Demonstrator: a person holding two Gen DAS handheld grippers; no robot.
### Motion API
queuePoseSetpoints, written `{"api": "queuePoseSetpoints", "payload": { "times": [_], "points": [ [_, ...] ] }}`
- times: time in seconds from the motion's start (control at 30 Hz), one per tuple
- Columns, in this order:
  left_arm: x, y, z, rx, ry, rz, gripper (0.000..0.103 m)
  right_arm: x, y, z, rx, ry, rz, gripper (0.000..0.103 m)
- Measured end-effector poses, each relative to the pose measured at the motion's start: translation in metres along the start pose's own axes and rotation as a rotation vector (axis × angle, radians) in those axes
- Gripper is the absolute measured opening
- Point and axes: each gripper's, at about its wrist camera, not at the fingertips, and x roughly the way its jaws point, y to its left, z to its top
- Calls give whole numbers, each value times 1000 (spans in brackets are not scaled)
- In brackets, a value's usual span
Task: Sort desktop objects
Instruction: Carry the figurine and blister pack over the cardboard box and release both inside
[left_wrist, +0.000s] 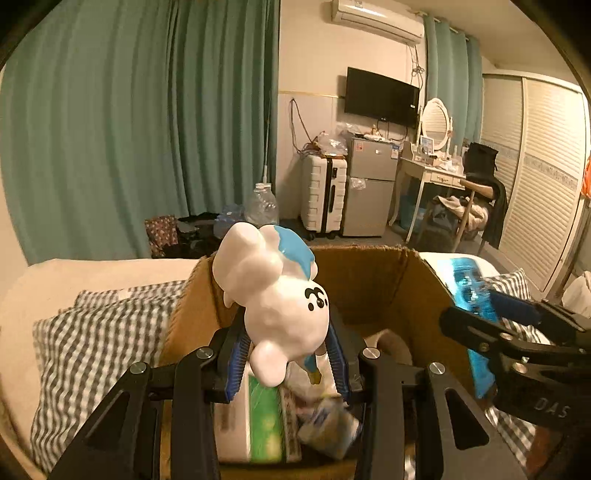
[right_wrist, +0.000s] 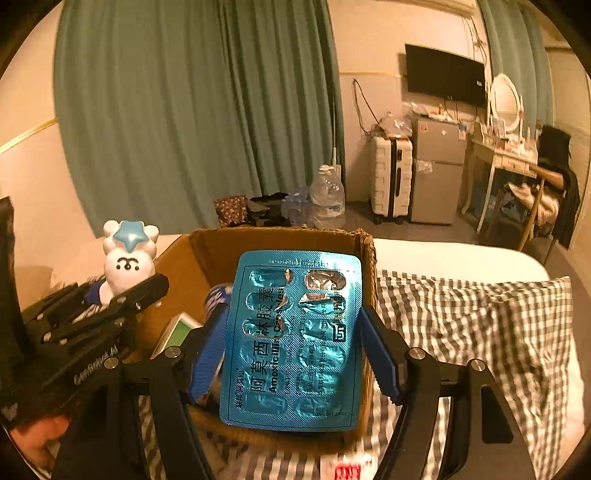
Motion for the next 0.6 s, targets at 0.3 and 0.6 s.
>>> {"api": "queuePoseSetpoints", "payload": {
  "times": [0.3, 0.6],
  "points": [
    [52, 6, 19, 15, 42, 8, 39, 57, -23, 18, 19, 24, -34, 69],
    [45, 5, 17, -28, 7, 98, 103, 42, -29, 18, 68, -47, -25, 91]
  ]
}}
